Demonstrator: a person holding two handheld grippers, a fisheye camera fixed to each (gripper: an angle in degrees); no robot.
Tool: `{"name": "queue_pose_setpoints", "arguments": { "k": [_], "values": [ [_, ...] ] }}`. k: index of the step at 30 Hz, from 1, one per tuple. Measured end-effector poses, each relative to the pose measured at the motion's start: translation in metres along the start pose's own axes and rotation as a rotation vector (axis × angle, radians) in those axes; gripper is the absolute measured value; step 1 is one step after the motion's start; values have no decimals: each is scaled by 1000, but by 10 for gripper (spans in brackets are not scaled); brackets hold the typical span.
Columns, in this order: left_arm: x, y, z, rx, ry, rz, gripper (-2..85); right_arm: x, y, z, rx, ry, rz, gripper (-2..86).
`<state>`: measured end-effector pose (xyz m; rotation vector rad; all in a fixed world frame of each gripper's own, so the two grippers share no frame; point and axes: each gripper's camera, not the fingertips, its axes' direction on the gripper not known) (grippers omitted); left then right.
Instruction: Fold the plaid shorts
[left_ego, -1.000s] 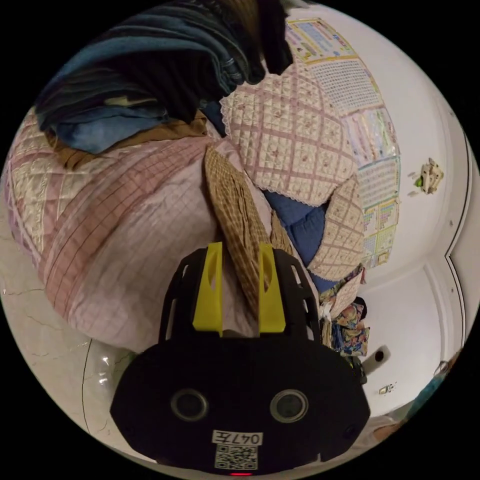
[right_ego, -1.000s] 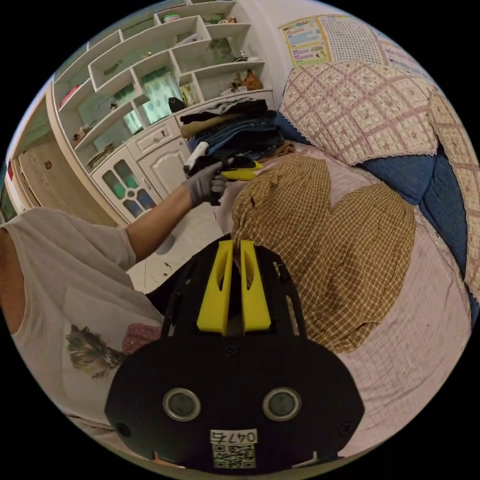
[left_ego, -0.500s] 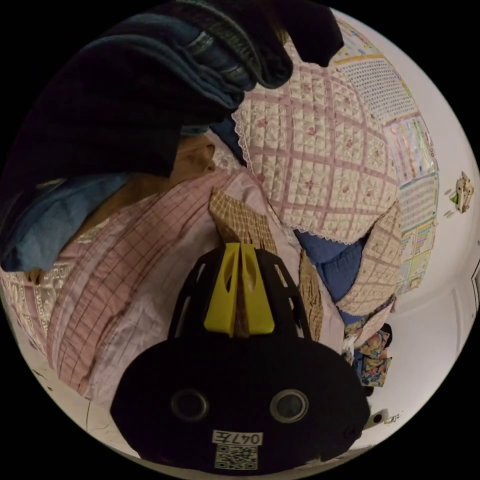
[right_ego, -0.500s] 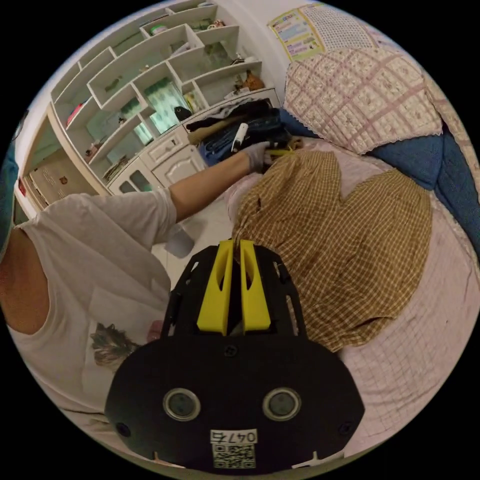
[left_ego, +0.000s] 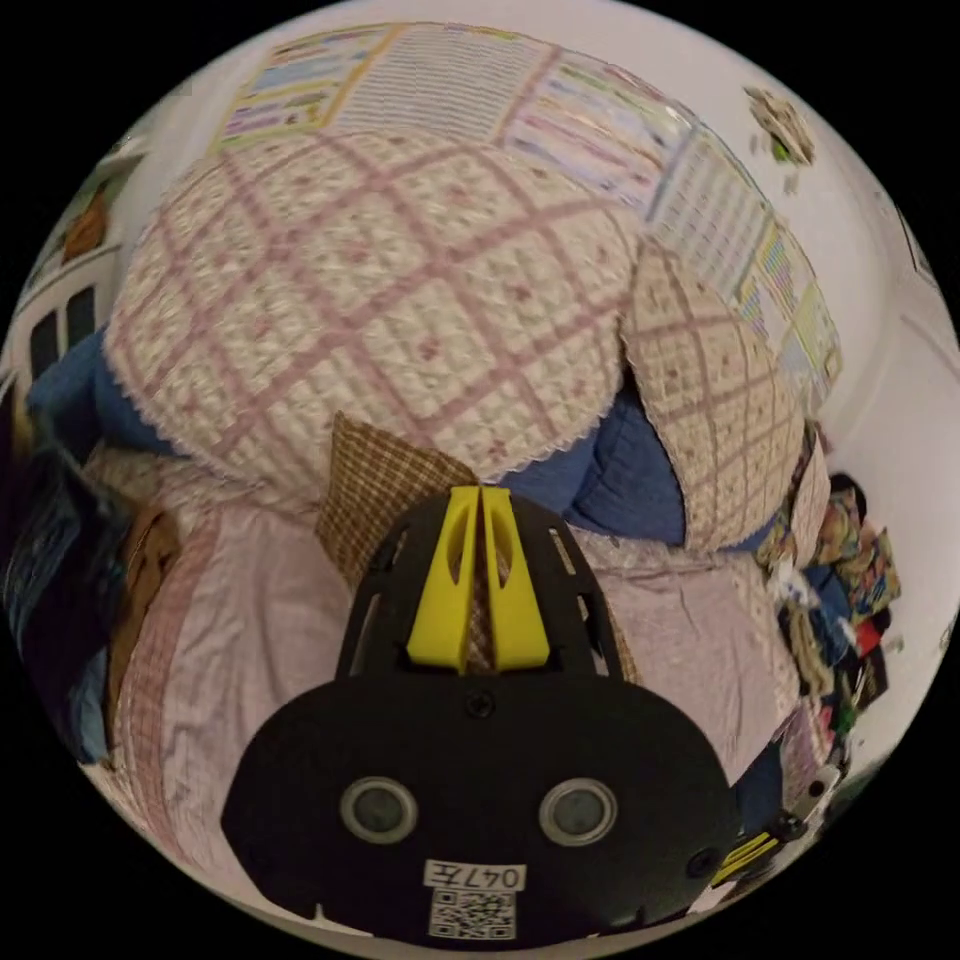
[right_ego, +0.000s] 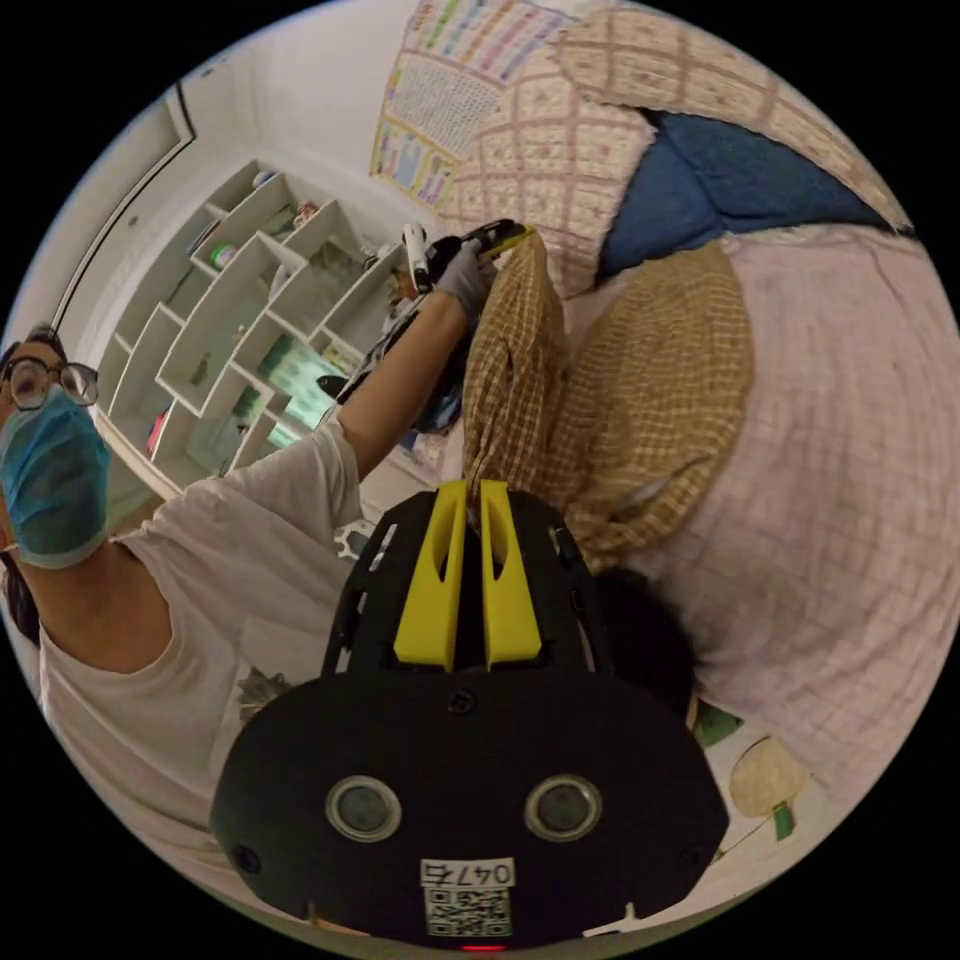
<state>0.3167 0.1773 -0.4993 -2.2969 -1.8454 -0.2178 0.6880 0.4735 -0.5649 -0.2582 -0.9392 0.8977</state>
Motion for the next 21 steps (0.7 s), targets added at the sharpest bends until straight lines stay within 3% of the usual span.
{"name": "queue_pose_setpoints", "arguments": {
  "k": [7,11,13,17,21],
  "values": [
    [196,-51,183,-221,-118,235,-5,65,30,-33,20,4,132,-4],
    [243,-61,258,-366,-177,258,25,91,44,-38,6,-73,164,1],
    [257,-70,282,-404,-168,260,84,95,49,-38,-1,-94,159,14],
    [261,-94,271,-431,-58,248,134,93,61,-44,-32,-116,130,75],
    [245,-109,176,-367,138,304,134,74,71,-79,13,18,75,69]
  ]
}}
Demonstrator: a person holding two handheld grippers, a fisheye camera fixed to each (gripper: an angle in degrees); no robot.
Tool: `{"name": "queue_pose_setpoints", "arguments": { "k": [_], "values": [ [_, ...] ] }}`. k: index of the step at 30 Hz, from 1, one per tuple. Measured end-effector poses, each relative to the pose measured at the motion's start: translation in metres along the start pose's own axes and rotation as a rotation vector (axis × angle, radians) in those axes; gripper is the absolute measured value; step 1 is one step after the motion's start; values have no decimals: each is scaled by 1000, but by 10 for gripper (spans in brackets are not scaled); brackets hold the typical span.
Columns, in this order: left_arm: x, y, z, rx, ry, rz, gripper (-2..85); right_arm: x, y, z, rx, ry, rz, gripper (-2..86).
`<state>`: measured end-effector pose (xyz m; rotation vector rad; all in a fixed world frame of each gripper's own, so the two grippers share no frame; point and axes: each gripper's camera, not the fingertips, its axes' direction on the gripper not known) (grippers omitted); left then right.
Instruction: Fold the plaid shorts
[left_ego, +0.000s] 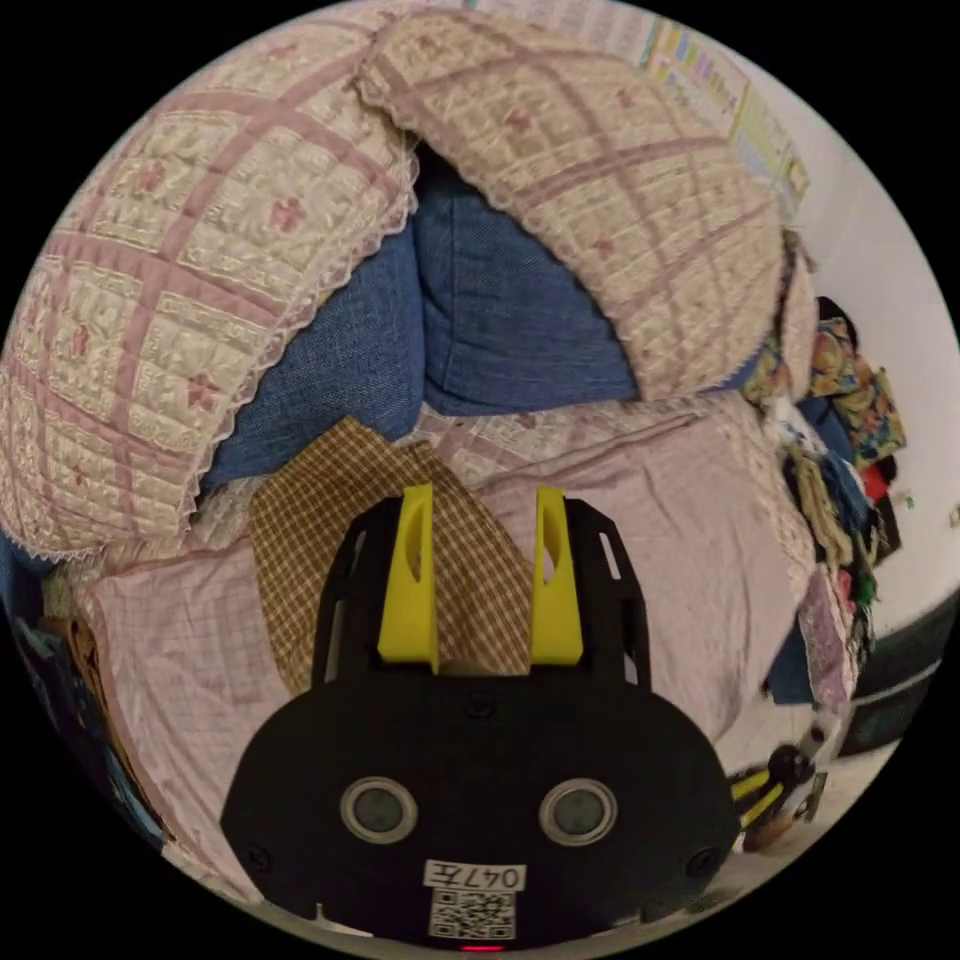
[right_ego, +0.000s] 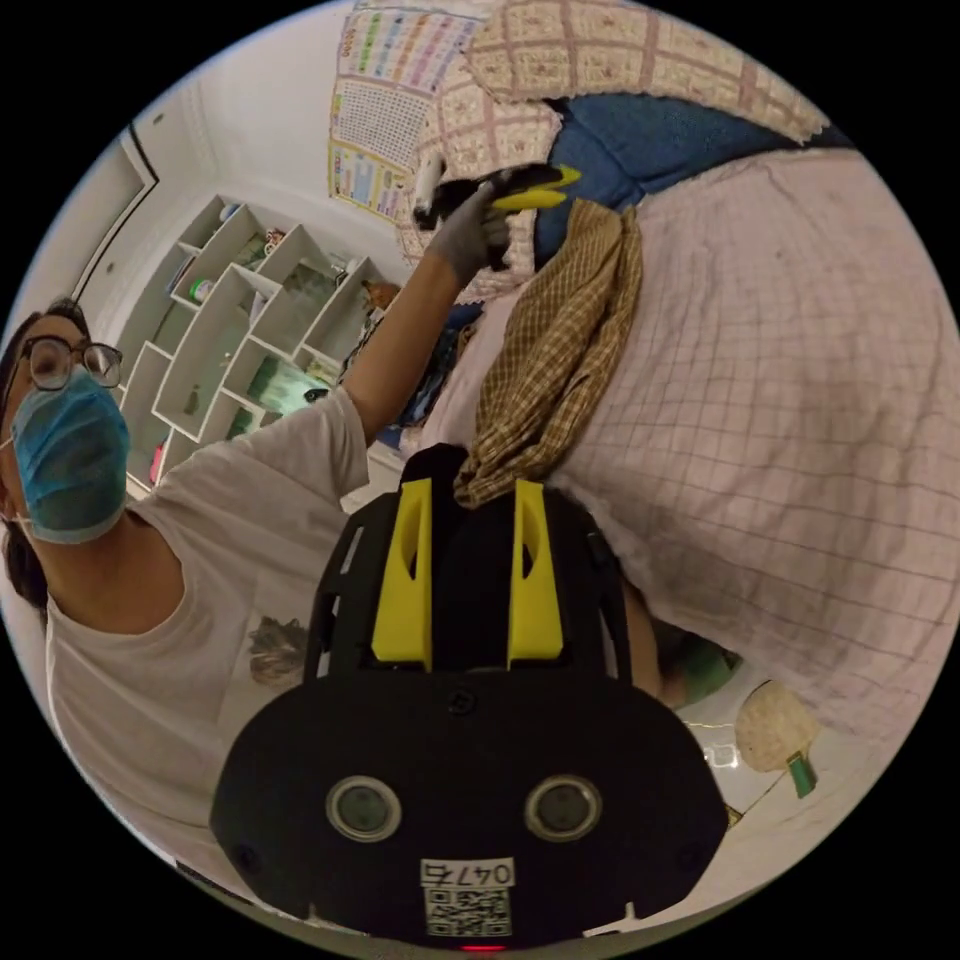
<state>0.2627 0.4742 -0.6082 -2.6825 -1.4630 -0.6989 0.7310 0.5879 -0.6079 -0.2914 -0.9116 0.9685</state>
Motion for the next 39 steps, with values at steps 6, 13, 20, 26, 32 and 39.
{"name": "queue_pose_setpoints", "arguments": {
  "k": [6,13,20,26,32,39],
  "values": [
    [33,130,-121,-27,184,263,119,-51,-13,11,22,245,-139,62],
    [-47,246,-214,131,234,27,115,-75,-15,92,-139,596,-252,15],
    [-155,274,-237,166,238,-228,129,-61,1,65,31,291,-108,-8],
    [-234,257,-196,87,310,-370,127,-7,19,74,-23,269,15,-7],
    [-292,224,-171,87,362,-502,122,11,21,74,-96,249,-23,-1],
    [-256,183,-198,139,320,-480,127,4,-15,35,-78,287,-222,31]
  ]
}}
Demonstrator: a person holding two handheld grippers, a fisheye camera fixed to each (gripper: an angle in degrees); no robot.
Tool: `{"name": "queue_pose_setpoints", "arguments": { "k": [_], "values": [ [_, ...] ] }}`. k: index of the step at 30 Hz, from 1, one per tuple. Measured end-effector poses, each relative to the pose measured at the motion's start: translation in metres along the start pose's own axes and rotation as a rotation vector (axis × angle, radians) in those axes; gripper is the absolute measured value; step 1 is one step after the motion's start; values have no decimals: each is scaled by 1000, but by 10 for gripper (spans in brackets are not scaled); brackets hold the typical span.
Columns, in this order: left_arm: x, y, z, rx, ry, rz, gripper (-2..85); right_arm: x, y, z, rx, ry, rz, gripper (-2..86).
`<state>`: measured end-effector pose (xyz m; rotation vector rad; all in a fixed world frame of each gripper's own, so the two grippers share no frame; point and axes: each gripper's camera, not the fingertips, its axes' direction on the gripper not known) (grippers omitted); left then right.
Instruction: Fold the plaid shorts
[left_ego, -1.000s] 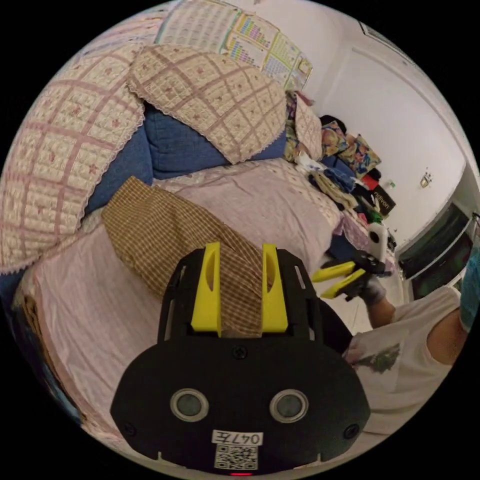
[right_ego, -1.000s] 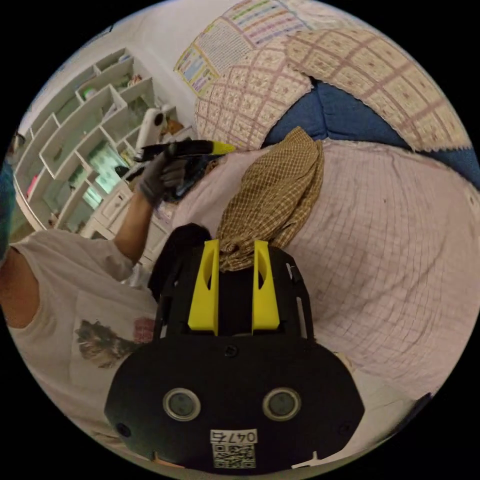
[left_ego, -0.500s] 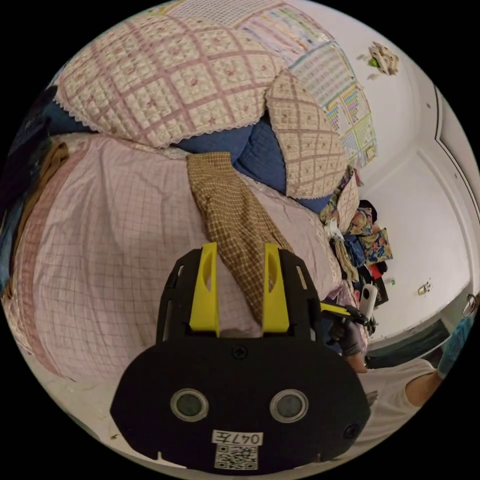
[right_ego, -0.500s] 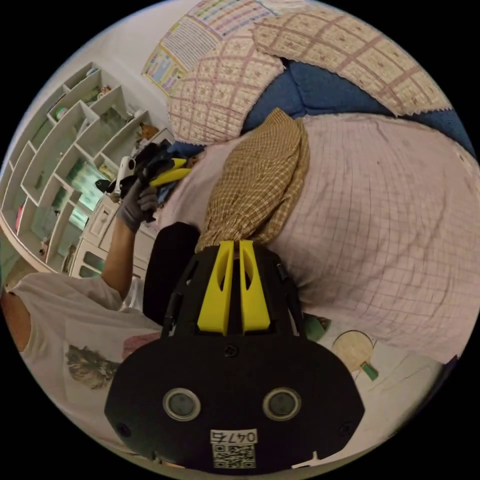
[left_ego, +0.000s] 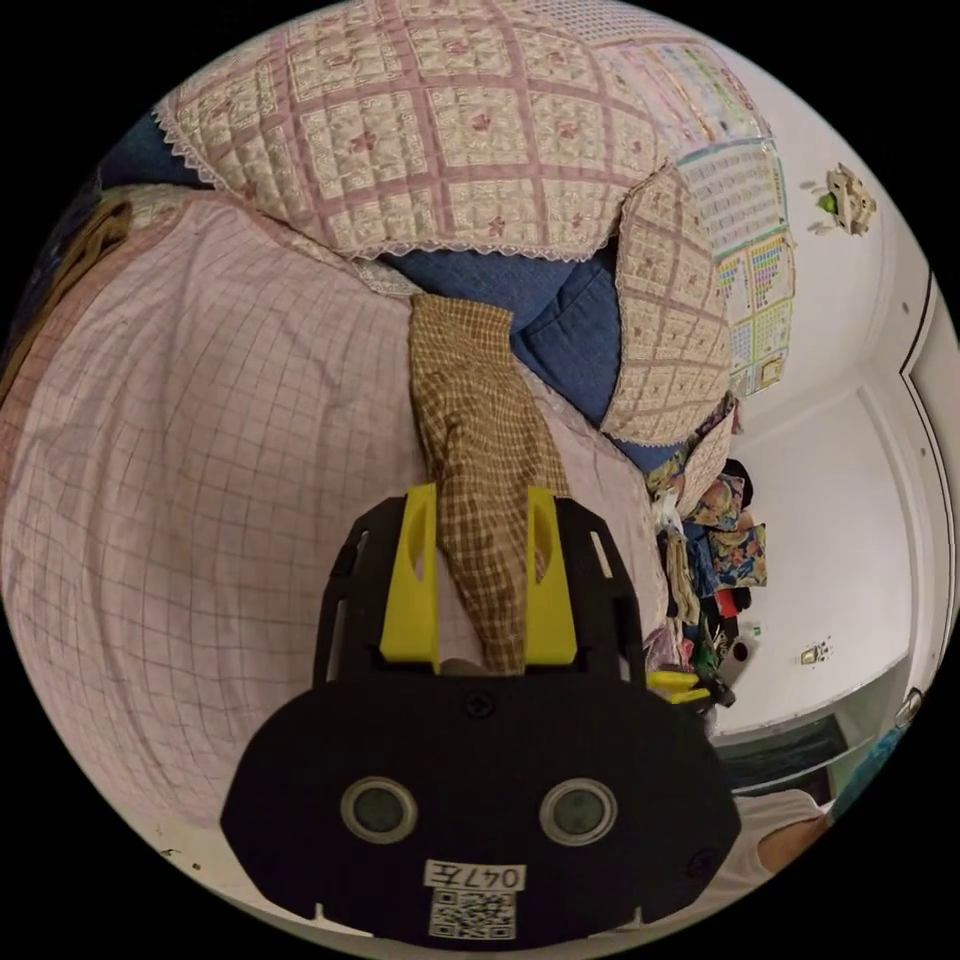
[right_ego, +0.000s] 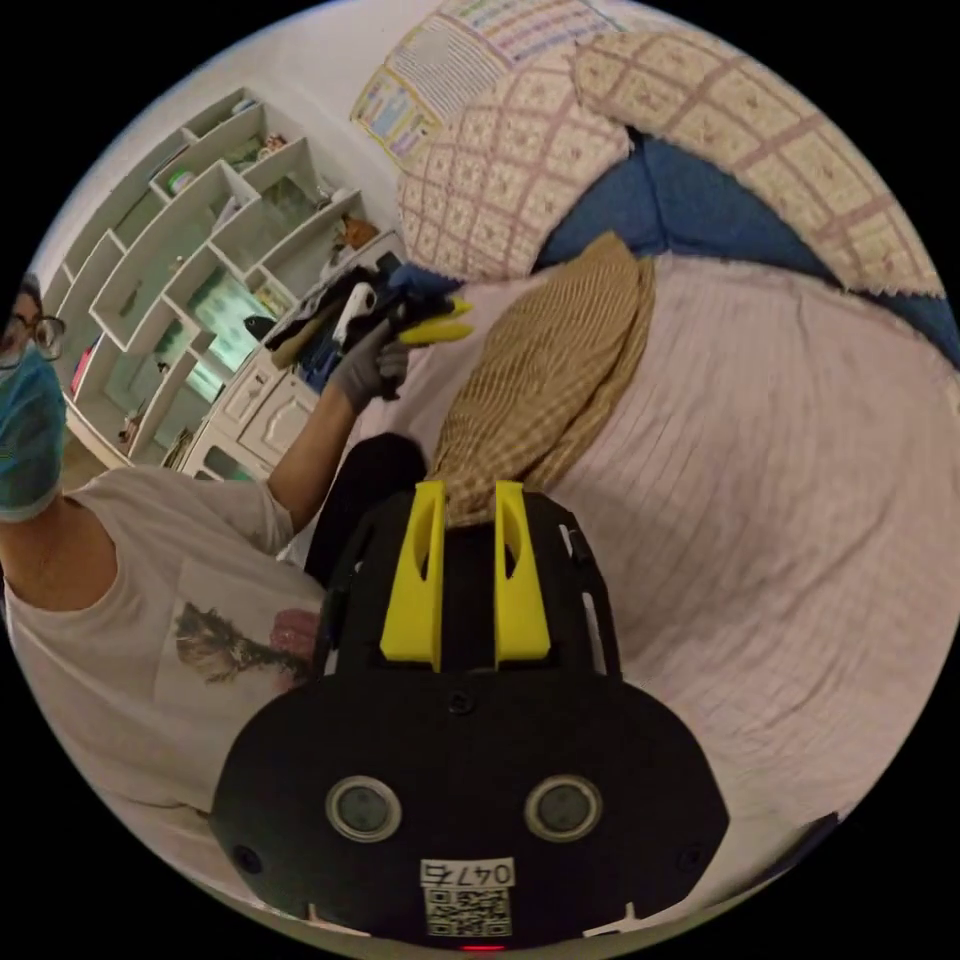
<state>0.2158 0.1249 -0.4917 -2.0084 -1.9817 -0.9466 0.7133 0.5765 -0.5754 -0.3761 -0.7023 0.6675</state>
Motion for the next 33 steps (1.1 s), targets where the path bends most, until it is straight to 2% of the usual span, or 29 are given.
{"name": "queue_pose_setpoints", "arguments": {
  "k": [2,4,7,9,18,21,25,33],
  "values": [
    [37,1,-1,-29,32,80,128,14,-22,-5,48,50,-13,28],
    [113,13,13,-133,44,277,129,32,-46,1,73,104,-6,26],
    [214,48,58,-274,-16,517,139,71,-86,29,90,88,44,24],
    [251,65,85,-312,-50,586,144,106,-113,61,54,80,117,23],
    [290,99,141,-426,12,610,150,194,-148,128,3,132,341,32],
    [297,94,138,-431,44,601,148,207,-142,141,20,69,359,33],
    [305,86,124,-438,107,576,143,219,-135,155,-8,84,355,27],
    [342,81,117,-451,100,603,142,233,-127,179,1,16,291,6]
  ]
}}
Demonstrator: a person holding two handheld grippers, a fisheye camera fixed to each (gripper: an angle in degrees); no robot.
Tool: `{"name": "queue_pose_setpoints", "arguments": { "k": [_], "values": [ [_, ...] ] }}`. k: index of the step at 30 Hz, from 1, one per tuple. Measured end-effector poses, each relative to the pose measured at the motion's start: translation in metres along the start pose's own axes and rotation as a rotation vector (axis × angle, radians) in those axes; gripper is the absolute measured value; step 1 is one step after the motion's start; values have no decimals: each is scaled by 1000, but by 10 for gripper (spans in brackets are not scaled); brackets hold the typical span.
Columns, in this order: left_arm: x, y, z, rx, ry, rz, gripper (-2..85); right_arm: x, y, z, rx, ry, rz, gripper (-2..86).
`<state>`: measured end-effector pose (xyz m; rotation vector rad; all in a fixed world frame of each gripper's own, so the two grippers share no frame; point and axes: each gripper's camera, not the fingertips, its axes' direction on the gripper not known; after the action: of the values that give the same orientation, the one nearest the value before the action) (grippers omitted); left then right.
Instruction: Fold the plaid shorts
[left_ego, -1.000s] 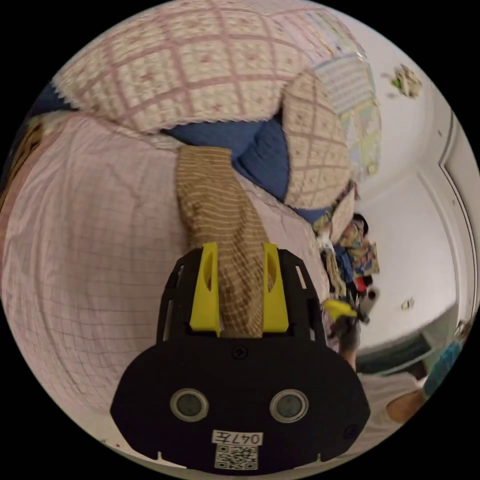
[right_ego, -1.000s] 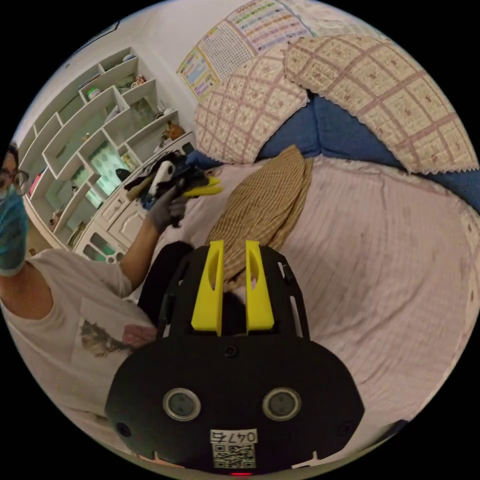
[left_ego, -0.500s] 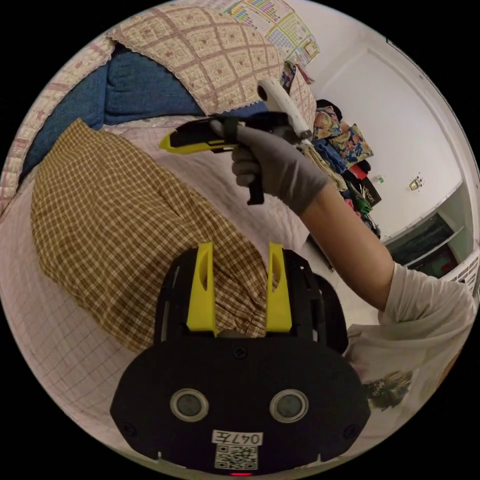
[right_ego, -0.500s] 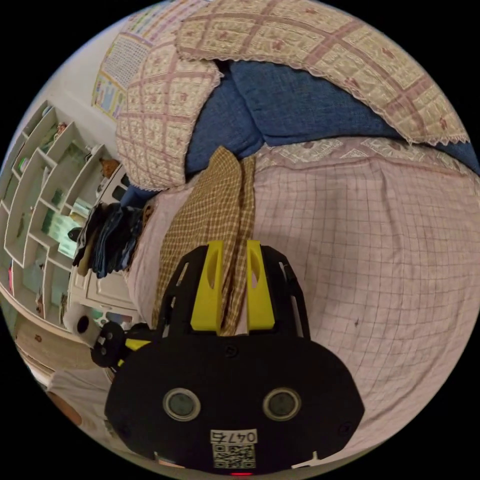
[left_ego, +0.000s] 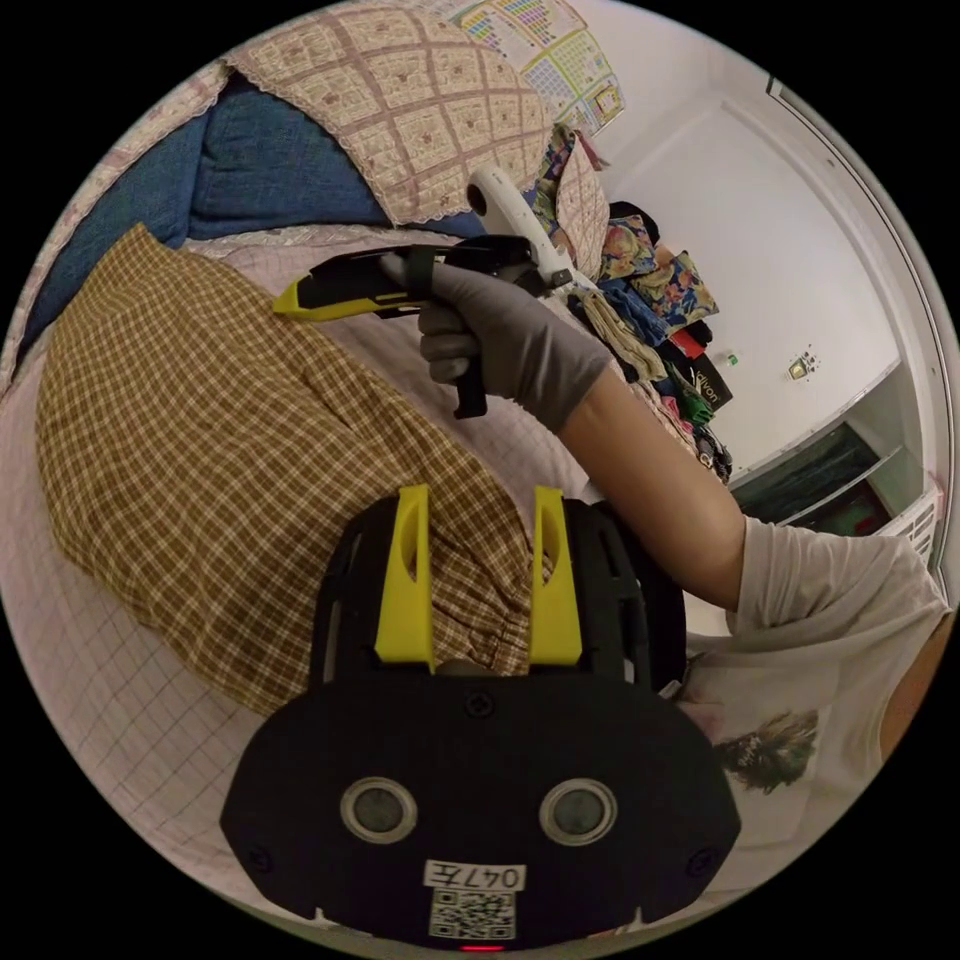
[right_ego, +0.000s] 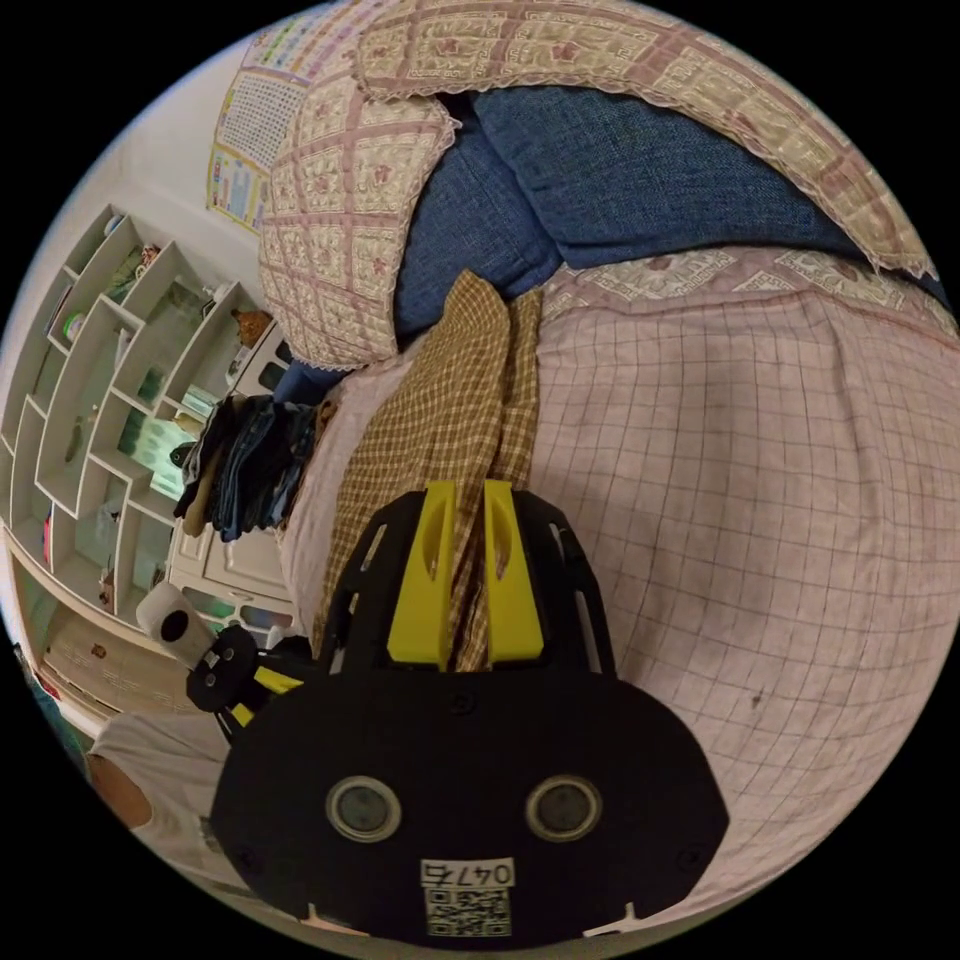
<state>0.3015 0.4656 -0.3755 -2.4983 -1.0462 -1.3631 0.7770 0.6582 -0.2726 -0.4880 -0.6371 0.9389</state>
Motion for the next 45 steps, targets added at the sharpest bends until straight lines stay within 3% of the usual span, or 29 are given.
{"name": "queue_pose_setpoints", "arguments": {
  "k": [8,12,18,35,45],
  "values": [
    [16,-11,-14,5,30,-10,144,16,4,11,29,-29,1,-11],
    [21,-15,-20,11,91,-21,145,22,11,13,-5,102,-11,-12],
    [41,-22,-23,4,60,-1,146,46,20,24,20,12,35,-11],
    [60,-23,-17,30,118,-22,139,73,41,37,16,26,7,7],
    [85,-21,3,11,65,13,133,76,44,45,15,40,-6,-12]
  ]
}}
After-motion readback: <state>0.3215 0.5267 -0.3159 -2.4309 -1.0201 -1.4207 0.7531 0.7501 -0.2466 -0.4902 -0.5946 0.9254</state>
